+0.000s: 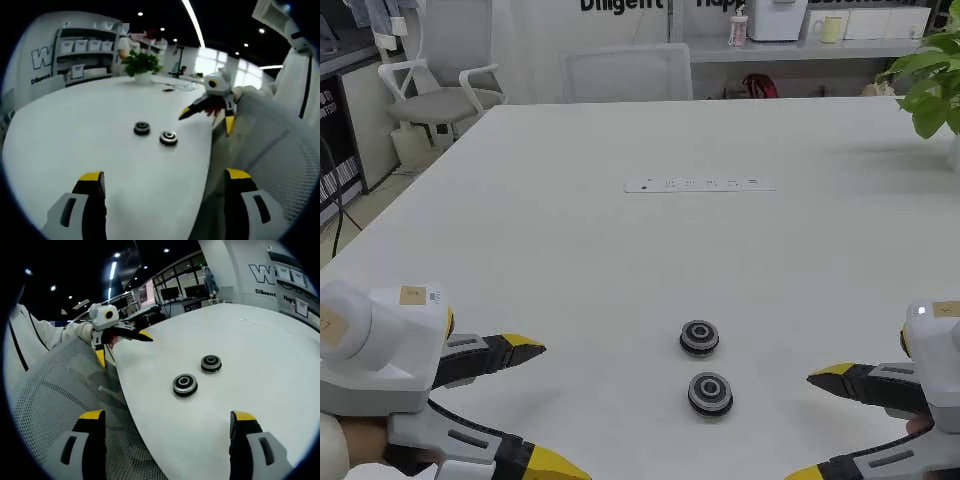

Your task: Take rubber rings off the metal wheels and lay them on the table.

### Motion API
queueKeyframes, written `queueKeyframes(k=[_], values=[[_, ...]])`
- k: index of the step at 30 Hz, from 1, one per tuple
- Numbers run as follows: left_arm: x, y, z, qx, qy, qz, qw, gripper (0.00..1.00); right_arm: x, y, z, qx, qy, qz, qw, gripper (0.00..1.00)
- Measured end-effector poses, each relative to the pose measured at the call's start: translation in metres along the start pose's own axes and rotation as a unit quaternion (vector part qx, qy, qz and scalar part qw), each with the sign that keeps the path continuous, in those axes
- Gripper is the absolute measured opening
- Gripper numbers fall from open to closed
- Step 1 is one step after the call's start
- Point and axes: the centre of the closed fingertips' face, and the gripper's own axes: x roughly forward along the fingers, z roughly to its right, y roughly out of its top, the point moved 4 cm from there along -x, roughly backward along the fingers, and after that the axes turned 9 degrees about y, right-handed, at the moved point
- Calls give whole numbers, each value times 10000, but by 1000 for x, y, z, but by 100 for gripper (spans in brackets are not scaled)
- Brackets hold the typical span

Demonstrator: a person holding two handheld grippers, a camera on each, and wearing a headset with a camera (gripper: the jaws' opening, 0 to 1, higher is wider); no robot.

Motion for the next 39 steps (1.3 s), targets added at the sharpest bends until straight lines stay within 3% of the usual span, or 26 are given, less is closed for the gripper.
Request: queueKeyframes(k=[23,31,39], values=[[1,-1,0,-19,-6,-23,10000,100,-1,-2,1,53,-23,26,10000,99],[3,10,-2,238,-26,-68,9997,100,-3,-2,1,30,-27,31,10000,99],[4,16,-5,241,-68,-46,9997,100,-9,-3,3,33,-73,61,9999,99]])
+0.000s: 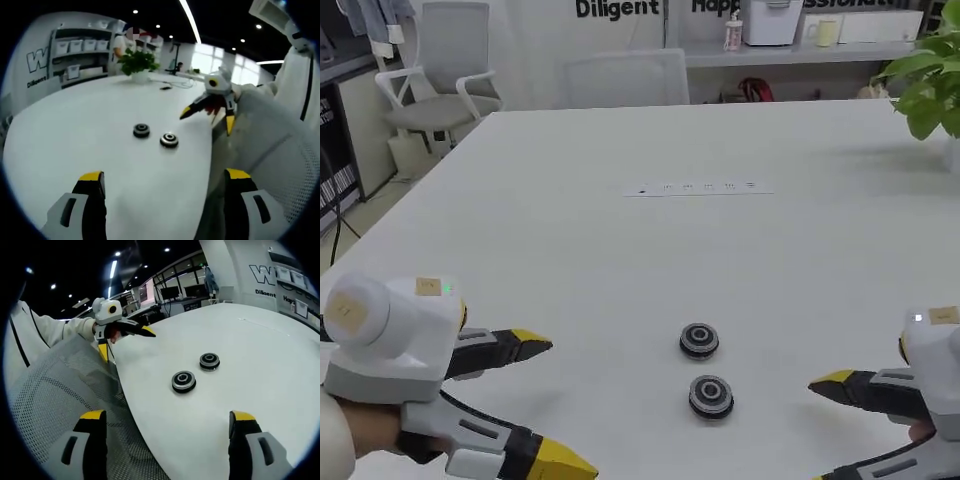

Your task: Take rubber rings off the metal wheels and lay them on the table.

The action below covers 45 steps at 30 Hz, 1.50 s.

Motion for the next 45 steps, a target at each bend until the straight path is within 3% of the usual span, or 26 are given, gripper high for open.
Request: queueKeyframes(k=[12,19,31,45], values=[[15,4,7,36,-339,-39,9994,100,-12,4,-1,130,-286,233,9992,98],[16,2,12,112,-442,-16,9990,100,-12,2,1,184,-380,178,9990,97],[13,7,2,109,-225,69,9997,100,-6,-4,2,394,-299,87,9987,97],[9,-10,2,-58,-76,-133,9999,100,-4,-2,-4,308,-128,113,9994,97]])
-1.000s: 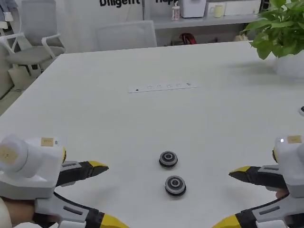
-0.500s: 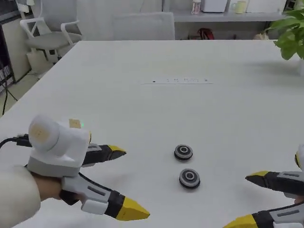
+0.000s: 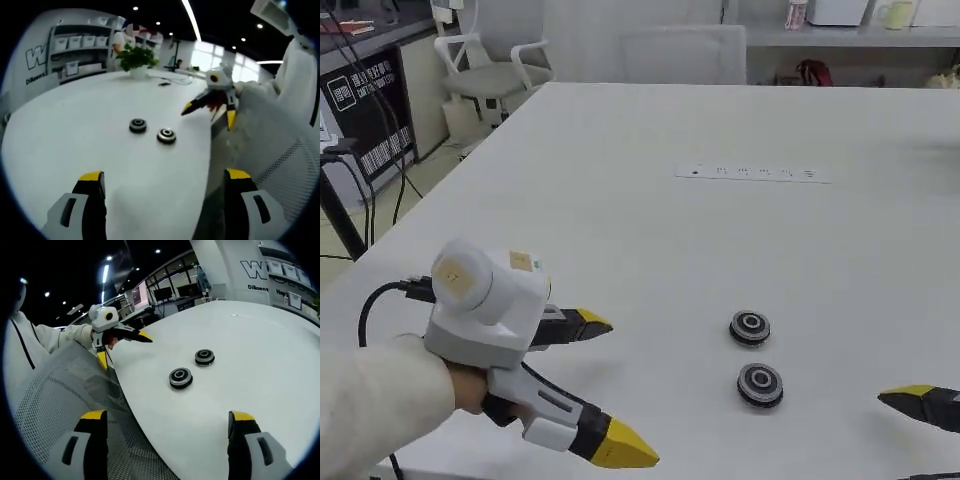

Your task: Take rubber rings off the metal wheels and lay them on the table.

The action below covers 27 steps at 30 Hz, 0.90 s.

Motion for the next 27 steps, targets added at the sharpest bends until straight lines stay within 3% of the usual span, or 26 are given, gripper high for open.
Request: queueKeyframes(k=[27], values=[[-2,3,3,58,-29,57,10000,100,-6,5,6,-162,13,103,9998,96]])
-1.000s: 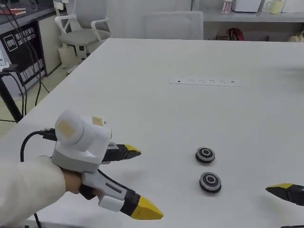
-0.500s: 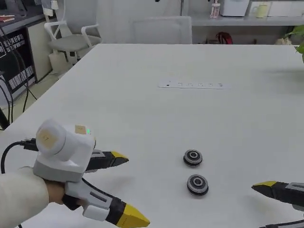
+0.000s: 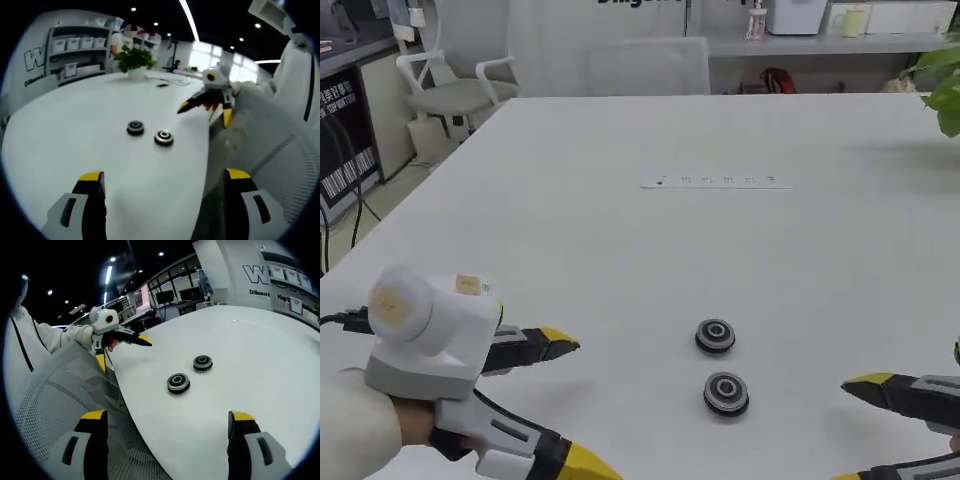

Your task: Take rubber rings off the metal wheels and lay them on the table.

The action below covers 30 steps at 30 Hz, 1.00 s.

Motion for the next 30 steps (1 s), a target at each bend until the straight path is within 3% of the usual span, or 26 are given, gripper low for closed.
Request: queueKeyframes(k=[8,14,27,30], values=[[-12,6,-3,-32,86,105,9999,100,-9,11,2,-124,-37,16,9999,96],[-18,16,-8,32,125,114,9999,100,-16,18,13,-195,-161,46,9997,96],[-35,71,-20,532,257,376,9975,100,-26,45,25,-475,-220,154,9985,96],[-34,80,-27,555,489,229,9970,100,-27,49,26,-539,-213,163,9982,96]])
